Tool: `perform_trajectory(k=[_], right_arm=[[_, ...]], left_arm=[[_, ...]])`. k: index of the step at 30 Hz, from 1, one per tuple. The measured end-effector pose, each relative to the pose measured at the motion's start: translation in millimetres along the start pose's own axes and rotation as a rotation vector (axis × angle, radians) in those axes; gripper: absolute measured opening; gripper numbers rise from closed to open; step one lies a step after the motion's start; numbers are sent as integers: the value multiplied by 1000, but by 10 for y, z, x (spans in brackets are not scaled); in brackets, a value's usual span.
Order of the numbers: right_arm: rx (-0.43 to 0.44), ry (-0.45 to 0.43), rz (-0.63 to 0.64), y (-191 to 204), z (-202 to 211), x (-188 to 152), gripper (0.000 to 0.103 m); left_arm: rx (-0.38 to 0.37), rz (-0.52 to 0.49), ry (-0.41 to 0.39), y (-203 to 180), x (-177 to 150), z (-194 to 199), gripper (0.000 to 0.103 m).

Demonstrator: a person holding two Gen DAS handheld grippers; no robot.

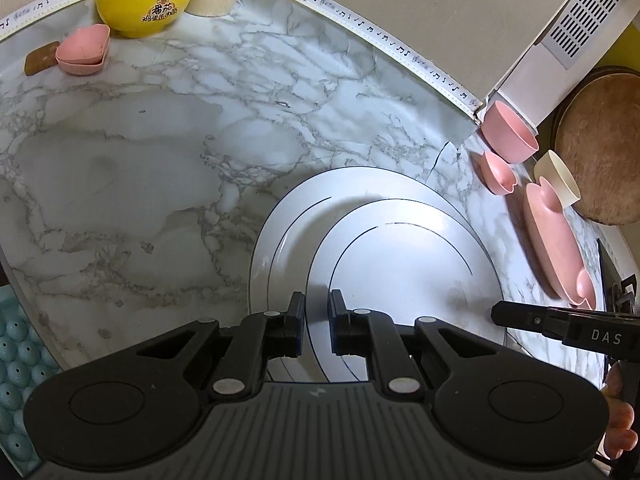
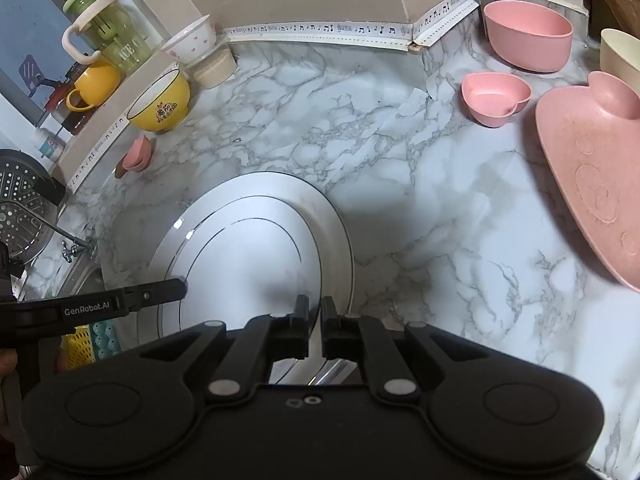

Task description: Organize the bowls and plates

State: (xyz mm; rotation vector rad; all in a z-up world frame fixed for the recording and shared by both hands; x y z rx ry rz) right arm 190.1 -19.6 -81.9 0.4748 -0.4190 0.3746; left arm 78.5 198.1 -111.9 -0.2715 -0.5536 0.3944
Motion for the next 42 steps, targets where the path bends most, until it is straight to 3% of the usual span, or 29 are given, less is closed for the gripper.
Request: perform_trajectory(k=[24,36,42], right_arm=[[-6,-1,3,-33,13,44,6],[-10,14,19,3,-122,75,6],[-19,23,27,32,-192,103,5]], left_arm=[[-33,-22,16,17,43,-104,11],[-4,-57,-56,31,112,77,11],[-21,-76,-50,-43,83,92,11]])
Point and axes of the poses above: each gripper's, at about its wrist camera, not at the fingertips, and z roughly against the way its jaws point, y to its left, x to its top, the point moved 3 cm from there along -z, roughly the way its jaws point, and after that the axes turned 1 degree about z, right-handed, at the moved point
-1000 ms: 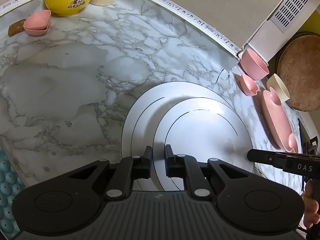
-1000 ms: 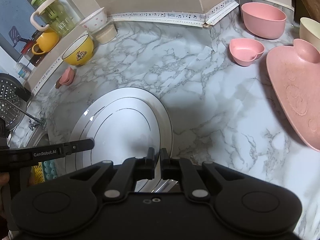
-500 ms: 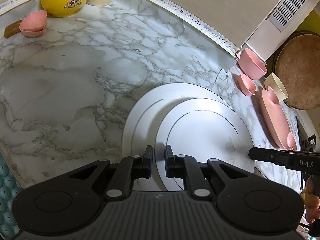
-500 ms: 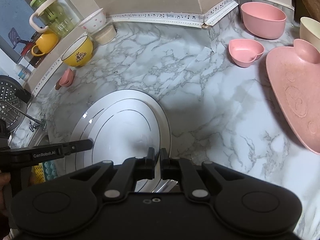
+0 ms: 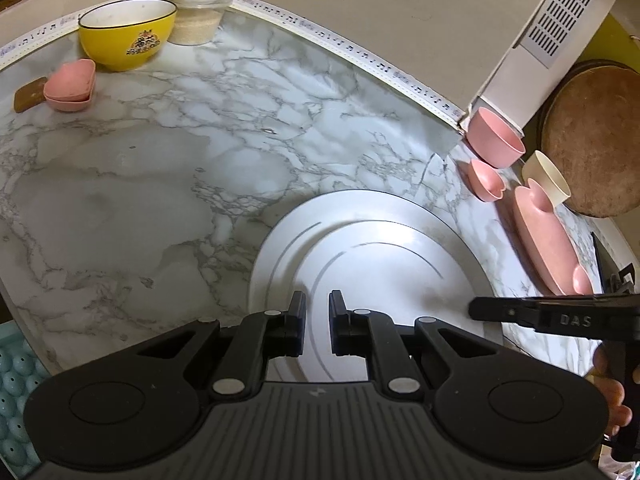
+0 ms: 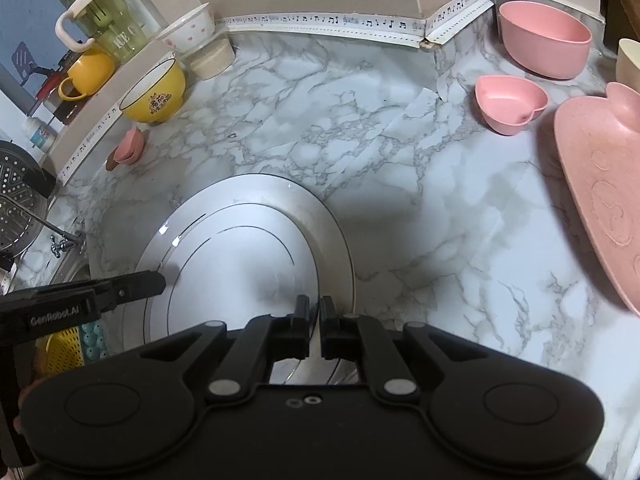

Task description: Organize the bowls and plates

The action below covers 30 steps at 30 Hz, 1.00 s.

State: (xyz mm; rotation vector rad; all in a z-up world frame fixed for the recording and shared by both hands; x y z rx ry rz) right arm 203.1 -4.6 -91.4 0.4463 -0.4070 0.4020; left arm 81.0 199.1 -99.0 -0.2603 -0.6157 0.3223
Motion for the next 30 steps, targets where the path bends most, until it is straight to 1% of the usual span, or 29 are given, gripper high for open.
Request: perform_trajectory(k=[2,9,12,14,18,24,29,30], right_arm=[[-2,2,5,8,-24,6,3],[-7,-9,21,46,-37,34,3],[6,-10,27,60,7,36,8],[4,-21,34,86,39,32,16],[-1,-41,65,165,102,5,18],[-24,-89,109,291,256,-69,23],[-51,-147,129,367,452,-165,31],[-56,-157,126,374,494,-184,32]], left_arm=[[-2,-10,-1,-22,-13,3,11],[-5,-41,-6,-97,-37,15,11],[-6,-41,2,-105,-47,7,11],[-1,-48,2,-120,-52,3,11],[-3,-66,-5,-159,-63,20,11],[-2,-115,-42,-241,-80,129,11],[-20,-150,-65,-309,-103,224,11],[-22,-160,-70,-330,-110,249,11]])
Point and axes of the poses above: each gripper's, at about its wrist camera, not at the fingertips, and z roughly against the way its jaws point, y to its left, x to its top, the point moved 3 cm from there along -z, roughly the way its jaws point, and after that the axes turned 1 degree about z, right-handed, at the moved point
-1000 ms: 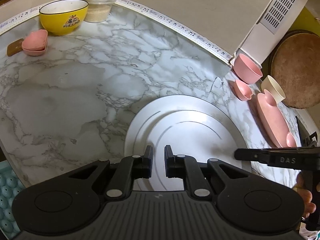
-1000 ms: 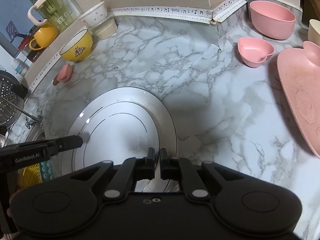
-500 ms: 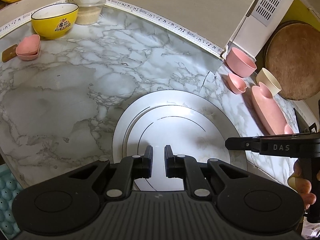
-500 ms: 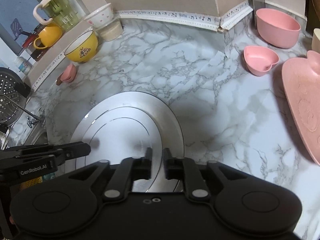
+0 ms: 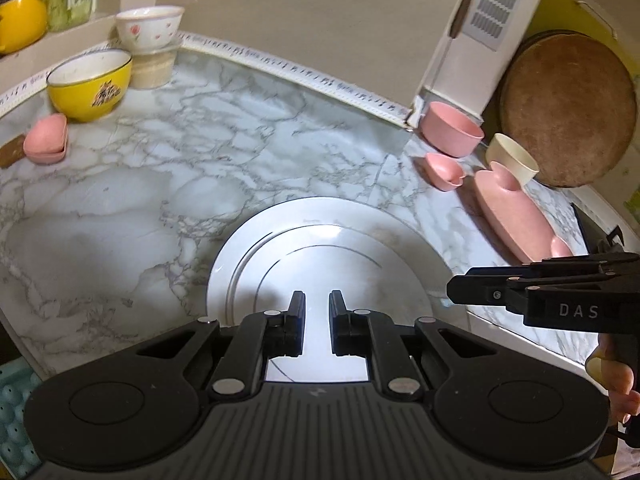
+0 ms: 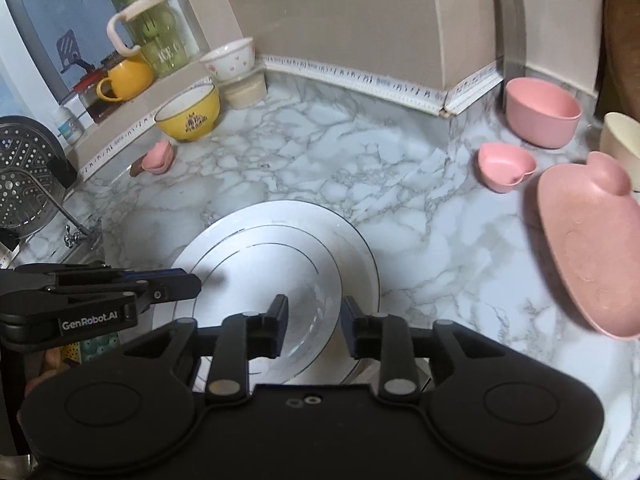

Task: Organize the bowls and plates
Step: 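Set the stacked plates on the counter and open both grippers, then move both grippers to the rim of the pink bear-shaped plate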

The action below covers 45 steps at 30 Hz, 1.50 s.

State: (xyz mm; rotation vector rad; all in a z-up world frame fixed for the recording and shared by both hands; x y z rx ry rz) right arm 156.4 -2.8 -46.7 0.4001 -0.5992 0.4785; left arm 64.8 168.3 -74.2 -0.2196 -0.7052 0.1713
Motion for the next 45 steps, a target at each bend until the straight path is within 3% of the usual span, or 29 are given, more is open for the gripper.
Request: perform_trajectory(k=[3,7,10,13,15,17,22,24,26,29,36,45], right_arm=[[-24,-36,-6,10,170,-52,36],[-77,-91,-2,2,404,-118,50],[-112,-123,-16,-42,567,-176,58],[-147,-150,-42,-117,703,-225,67],[-172,-165,-57,-168,776,-256,72],[-192,-175,-78,-232,847,-289,76],[-264,-221,-115,-386,999,-357,90],[-296,-235,-133,-459,1038,-376,98],[-333,-247,-153,-537,1080,-388,102],[-392,-259,-193,-676,1126,-394,103],[-421,-228,-295,-1060,1103,-406,103],[-428,-192,-365,-1438,1030,-396,103]], left_arm=[[-16,-36,-16,-85,12,72,11],[-48,-72,-42,-212,54,164,12],[-71,-103,-61,-322,85,212,17],[-93,-140,-81,-446,115,250,31],[-111,-154,-94,-520,141,268,47],[-120,-171,-105,-600,170,276,53],[-133,-230,-118,-806,238,274,57],[-145,-255,-136,-896,277,275,74],[-160,-269,-153,-981,323,269,77],[-175,-287,-151,-1134,405,206,77],[-189,-346,-134,-1573,648,-33,77],[-197,-354,-6,-2046,1101,-615,77]])
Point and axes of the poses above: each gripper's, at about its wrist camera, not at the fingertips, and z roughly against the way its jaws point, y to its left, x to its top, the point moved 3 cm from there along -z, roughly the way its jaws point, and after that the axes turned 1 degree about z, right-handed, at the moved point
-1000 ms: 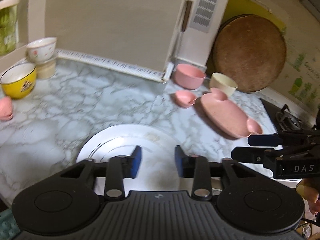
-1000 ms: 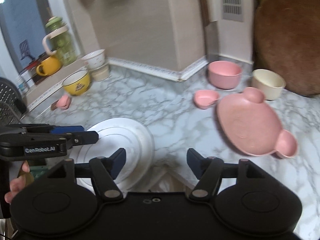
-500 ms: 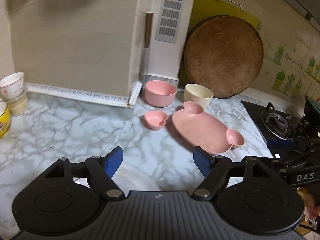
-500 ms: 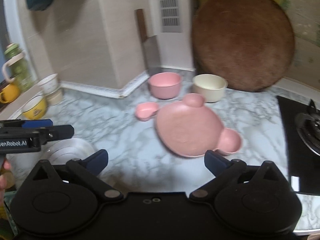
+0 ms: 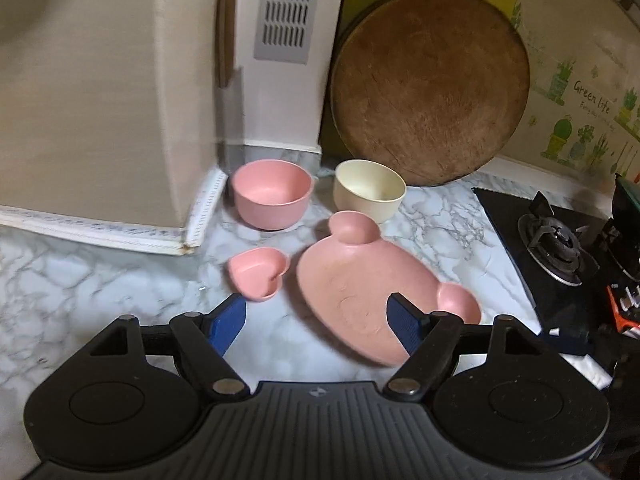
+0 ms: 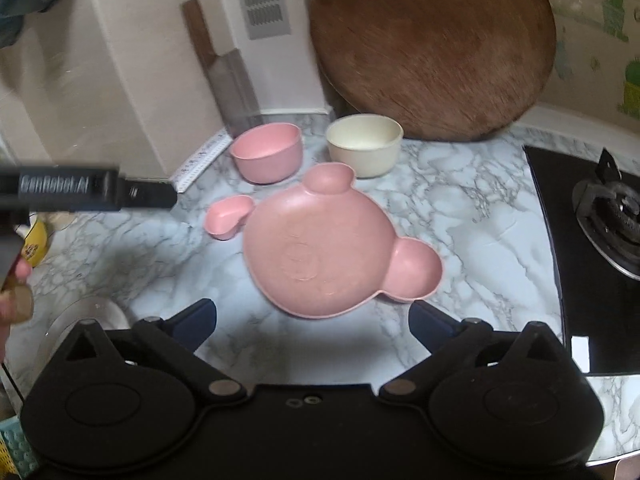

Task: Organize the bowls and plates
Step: 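Move both grippers to the rim of the pink bear-shaped plate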

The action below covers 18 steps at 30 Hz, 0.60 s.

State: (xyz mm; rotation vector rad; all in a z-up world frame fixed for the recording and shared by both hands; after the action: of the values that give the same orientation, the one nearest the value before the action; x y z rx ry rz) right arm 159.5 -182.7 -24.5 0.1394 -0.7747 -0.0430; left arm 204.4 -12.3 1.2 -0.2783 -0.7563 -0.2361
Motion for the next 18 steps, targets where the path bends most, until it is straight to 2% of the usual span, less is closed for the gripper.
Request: perform_trajectory(k=[6,10,15,18], right_arm=[[-4,28,-63,-204,-198,76,102],[5,83,-128,-346,-390,99,97],[-8,129,-174,-442,-593,106,90],[-7,170,-198,-484,-713,92,82]], left_arm=[[-45,-19,82,-121,360,-436,77],[-54,-45,141,-139,533,-797,77],[-9,-98,220,-149,604,-1265,77],[4,-125,266,-141,579,-1523,77]])
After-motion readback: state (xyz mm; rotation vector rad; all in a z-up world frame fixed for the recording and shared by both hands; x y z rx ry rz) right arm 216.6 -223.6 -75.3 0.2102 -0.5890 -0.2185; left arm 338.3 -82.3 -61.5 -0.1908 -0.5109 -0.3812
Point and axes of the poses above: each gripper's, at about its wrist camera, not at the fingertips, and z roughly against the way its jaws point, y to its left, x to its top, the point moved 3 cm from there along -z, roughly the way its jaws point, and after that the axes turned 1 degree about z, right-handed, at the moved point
